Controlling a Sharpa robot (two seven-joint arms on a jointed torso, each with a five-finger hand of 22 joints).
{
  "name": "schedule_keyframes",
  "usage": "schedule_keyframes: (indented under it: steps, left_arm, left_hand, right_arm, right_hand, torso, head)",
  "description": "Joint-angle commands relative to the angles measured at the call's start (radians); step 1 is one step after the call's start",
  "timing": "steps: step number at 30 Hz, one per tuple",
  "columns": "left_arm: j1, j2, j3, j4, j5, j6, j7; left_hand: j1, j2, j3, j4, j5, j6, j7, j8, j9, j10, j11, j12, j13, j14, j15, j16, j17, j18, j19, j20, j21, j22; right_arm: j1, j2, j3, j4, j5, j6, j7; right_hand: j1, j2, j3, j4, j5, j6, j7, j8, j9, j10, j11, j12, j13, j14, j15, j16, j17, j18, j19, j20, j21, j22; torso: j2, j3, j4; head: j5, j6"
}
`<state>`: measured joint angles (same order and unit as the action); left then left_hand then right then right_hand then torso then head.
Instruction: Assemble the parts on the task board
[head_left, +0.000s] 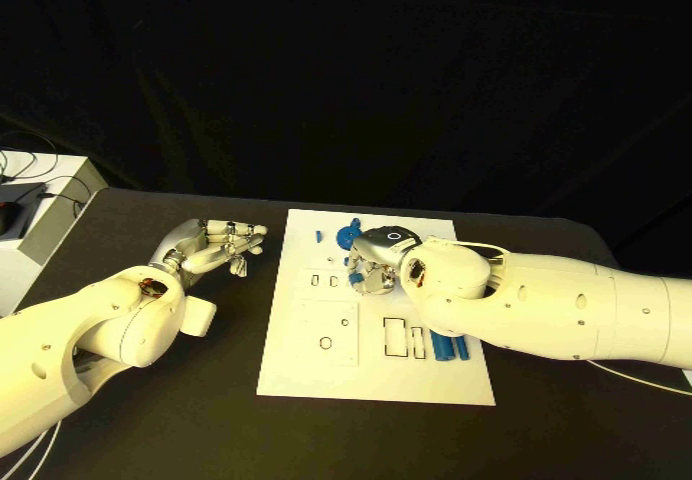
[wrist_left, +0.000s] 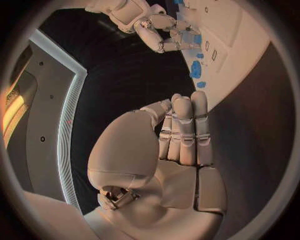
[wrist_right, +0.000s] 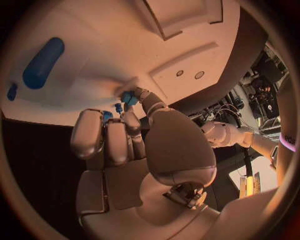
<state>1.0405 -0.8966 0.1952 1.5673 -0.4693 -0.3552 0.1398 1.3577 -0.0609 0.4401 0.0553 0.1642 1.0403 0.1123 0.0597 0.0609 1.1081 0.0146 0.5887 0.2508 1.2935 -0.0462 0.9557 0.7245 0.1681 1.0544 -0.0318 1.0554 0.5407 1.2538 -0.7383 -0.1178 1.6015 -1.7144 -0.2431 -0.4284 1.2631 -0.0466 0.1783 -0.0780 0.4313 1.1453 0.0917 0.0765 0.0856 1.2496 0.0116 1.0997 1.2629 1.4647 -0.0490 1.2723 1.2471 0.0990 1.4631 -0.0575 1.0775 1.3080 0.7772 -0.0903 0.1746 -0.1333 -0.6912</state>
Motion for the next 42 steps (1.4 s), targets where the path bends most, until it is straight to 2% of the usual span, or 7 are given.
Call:
schedule_keyframes:
  steps: [1, 12, 18, 24, 26, 33, 42]
  left_arm:
    - [0.000, 0.001, 0.001, 0.002, -0.003, 0.013, 0.006]
    - [-0.003, -0.003, 0.001, 0.002, -0.003, 0.013, 0.007]
    - [-0.004, -0.005, 0.001, 0.003, -0.003, 0.012, 0.007]
    - [-0.006, -0.008, 0.001, 0.003, -0.003, 0.012, 0.006]
    - [-0.007, -0.009, 0.001, 0.004, -0.003, 0.011, 0.006]
    - [-0.011, -0.013, 0.001, 0.005, -0.003, 0.012, 0.006]
    - [-0.015, -0.016, 0.001, 0.004, -0.003, 0.012, 0.005]
  left_hand:
    - [0.009, -0.003, -0.001, -0.008, -0.004, 0.007, 0.001, 0.002, 0.001, 0.006, 0.000, 0.000, -0.002, 0.003, 0.000, 0.007, 0.001, -0.012, 0.003, -0.001, -0.003, 0.002]
    - [0.009, -0.003, -0.001, -0.008, -0.004, 0.007, 0.001, 0.002, 0.001, 0.006, 0.000, 0.000, -0.002, 0.003, 0.000, 0.007, 0.001, -0.012, 0.003, -0.001, -0.003, 0.002]
    - [0.009, -0.003, 0.000, -0.009, -0.004, 0.007, 0.001, 0.002, 0.001, 0.007, 0.000, 0.001, -0.002, 0.004, 0.000, 0.008, 0.001, -0.012, 0.003, -0.001, -0.002, 0.004]
    - [0.009, -0.003, 0.000, -0.009, -0.004, 0.007, 0.001, 0.002, 0.001, 0.007, 0.000, 0.001, -0.002, 0.004, 0.000, 0.008, 0.001, -0.012, 0.003, -0.001, -0.002, 0.004]
    - [0.009, -0.003, 0.001, -0.010, -0.004, 0.007, 0.001, 0.002, 0.001, 0.006, 0.000, 0.001, -0.003, 0.004, 0.000, 0.009, 0.002, -0.012, 0.003, -0.001, -0.002, 0.005]
    - [0.008, -0.003, 0.001, -0.011, -0.003, 0.008, 0.001, 0.002, 0.001, 0.007, -0.001, 0.001, -0.003, 0.005, 0.000, 0.011, 0.003, -0.012, 0.004, -0.002, 0.000, 0.007]
    - [0.008, -0.003, 0.002, -0.012, -0.003, 0.007, 0.001, 0.002, 0.001, 0.007, -0.001, 0.001, -0.003, 0.005, 0.000, 0.013, 0.004, -0.011, 0.003, -0.002, 0.001, 0.009]
  right_arm:
    - [-0.003, -0.007, 0.000, 0.006, 0.001, -0.102, 0.048]
    - [-0.010, -0.038, -0.001, 0.022, 0.098, -0.269, 0.137]
    - [-0.013, -0.050, -0.001, 0.028, 0.130, -0.297, 0.158]
    - [-0.016, -0.063, -0.001, 0.023, 0.219, -0.334, 0.197]
    - [-0.019, -0.068, -0.001, 0.019, 0.260, -0.350, 0.217]
    - [-0.042, -0.079, -0.001, 0.011, 0.360, -0.391, 0.270]
    - [-0.058, -0.081, -0.001, 0.001, 0.385, -0.384, 0.279]
  right_hand:
    - [0.000, 0.011, -0.004, -0.008, 0.012, 0.021, 0.004, 0.005, 0.003, -0.005, -0.008, -0.013, -0.007, 0.004, -0.011, -0.009, -0.002, -0.001, 0.072, -0.014, 0.001, 0.146]
    - [0.006, -0.005, -0.003, -0.010, 0.007, 0.015, 0.009, -0.006, -0.006, -0.070, -0.018, -0.370, -0.307, 0.004, -0.019, -0.028, -0.012, -0.005, 0.070, -0.023, -0.027, 0.141]
    - [0.011, -0.015, 0.001, -0.003, 0.002, 0.009, 0.012, -0.008, -0.009, -0.079, -0.016, -0.415, -0.368, 0.004, -0.018, -0.033, -0.014, -0.004, 0.068, -0.024, -0.039, 0.139]
    - [0.023, -0.032, 0.030, 0.006, 0.002, -0.007, 0.023, -0.009, -0.012, -0.082, -0.005, -0.630, -0.597, 0.002, -0.011, -0.042, -0.018, -0.003, 0.067, -0.020, -0.050, 0.137]
    - [0.029, -0.046, 0.041, 0.003, 0.003, -0.005, 0.022, -0.010, -0.012, -0.020, -0.002, -0.745, -0.739, 0.003, -0.010, -0.043, -0.021, 0.000, 0.068, -0.016, -0.052, 0.137]
    - [0.040, -0.046, 0.052, -0.007, 0.008, -0.006, 0.029, -0.012, -0.014, 0.053, 0.004, -0.900, -0.934, 0.002, -0.005, -0.048, -0.029, 0.004, 0.068, -0.012, -0.057, 0.136]
    - [0.034, -0.044, 0.047, -0.006, 0.005, -0.004, 0.030, -0.012, -0.014, 0.077, 0.016, -0.989, -1.060, -0.001, 0.003, -0.058, -0.047, 0.011, 0.067, -0.006, -0.085, 0.130]
  torso:
    - [0.000, 0.0004, -0.0001]
    - [0.001, 0.0012, -0.0005]
    - [0.001, 0.0012, -0.0004]
    - [0.000, 0.0006, -0.0006]
    - [0.000, 0.0004, -0.0013]
    - [0.001, 0.0013, -0.0003]
    - [0.000, 0.0003, 0.0011]
  head:
    - [0.000, -0.001]
    - [-0.001, 0.002]
    - [-0.001, 0.003]
    - [-0.003, 0.003]
    - [-0.003, 0.004]
    - [-0.002, 0.001]
    - [-0.002, -0.003]
